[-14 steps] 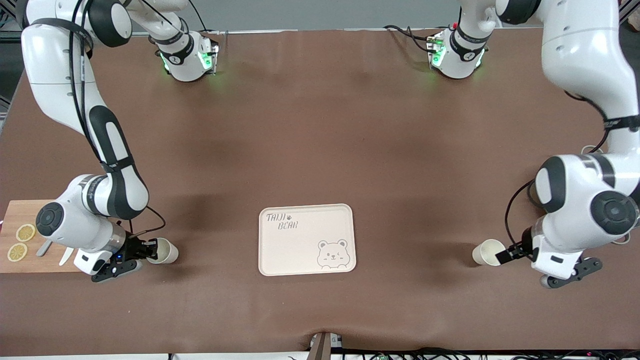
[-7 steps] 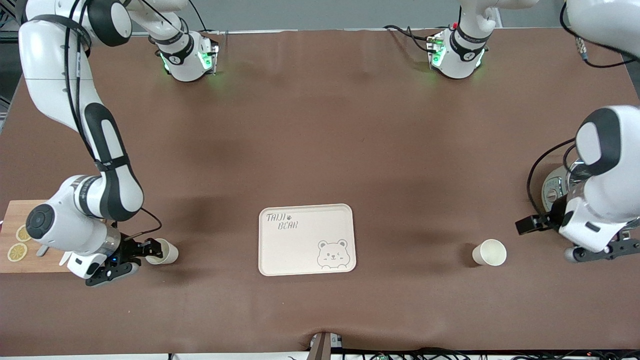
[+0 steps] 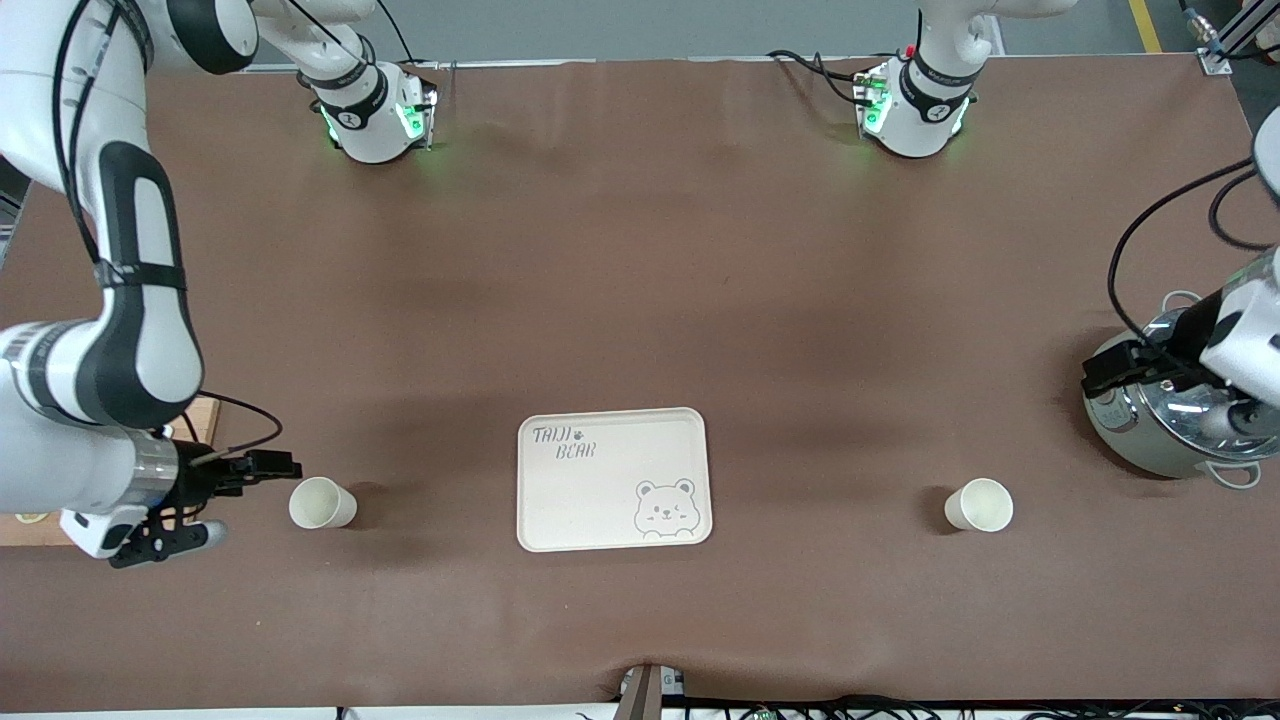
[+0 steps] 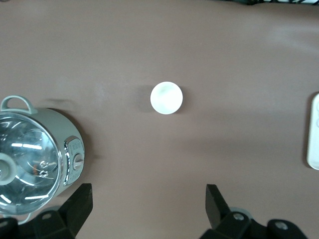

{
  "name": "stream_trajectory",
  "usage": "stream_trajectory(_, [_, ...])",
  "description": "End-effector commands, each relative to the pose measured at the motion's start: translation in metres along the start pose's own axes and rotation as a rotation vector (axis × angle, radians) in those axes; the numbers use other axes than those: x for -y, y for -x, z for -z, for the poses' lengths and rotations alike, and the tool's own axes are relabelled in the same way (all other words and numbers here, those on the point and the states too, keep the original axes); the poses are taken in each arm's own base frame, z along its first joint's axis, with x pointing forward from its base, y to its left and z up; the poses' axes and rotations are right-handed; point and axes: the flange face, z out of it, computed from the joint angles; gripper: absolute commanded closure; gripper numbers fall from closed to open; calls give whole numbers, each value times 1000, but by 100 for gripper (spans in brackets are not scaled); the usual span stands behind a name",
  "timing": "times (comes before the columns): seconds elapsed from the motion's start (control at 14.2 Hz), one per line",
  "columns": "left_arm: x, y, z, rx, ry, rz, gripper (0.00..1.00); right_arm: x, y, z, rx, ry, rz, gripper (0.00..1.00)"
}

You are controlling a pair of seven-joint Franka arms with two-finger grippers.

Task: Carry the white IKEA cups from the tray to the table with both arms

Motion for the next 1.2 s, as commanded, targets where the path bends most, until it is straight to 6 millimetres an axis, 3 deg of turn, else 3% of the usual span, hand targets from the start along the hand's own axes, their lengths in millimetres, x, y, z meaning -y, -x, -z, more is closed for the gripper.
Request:
stream_trajectory(0.0, [-3,15,14,13,20,-10,0,27,36,77,19,31,-51,0])
stream_trajectory(0.21, [-3,19,29,24,32,-11,0,54,85,141,74,44,-99,0])
stream_trajectory(0.49, [4,20,38,25,44,-9,0,73,156,191,75,54,-141,0])
stream_trajectory(0.64, [9,32,61,-10,44,-7,0,67,175,199,76,122,-170,0])
stream_trajectory(1.13, [5,49,62,60,35,-35,0,60,198,211,3,196,-252,0])
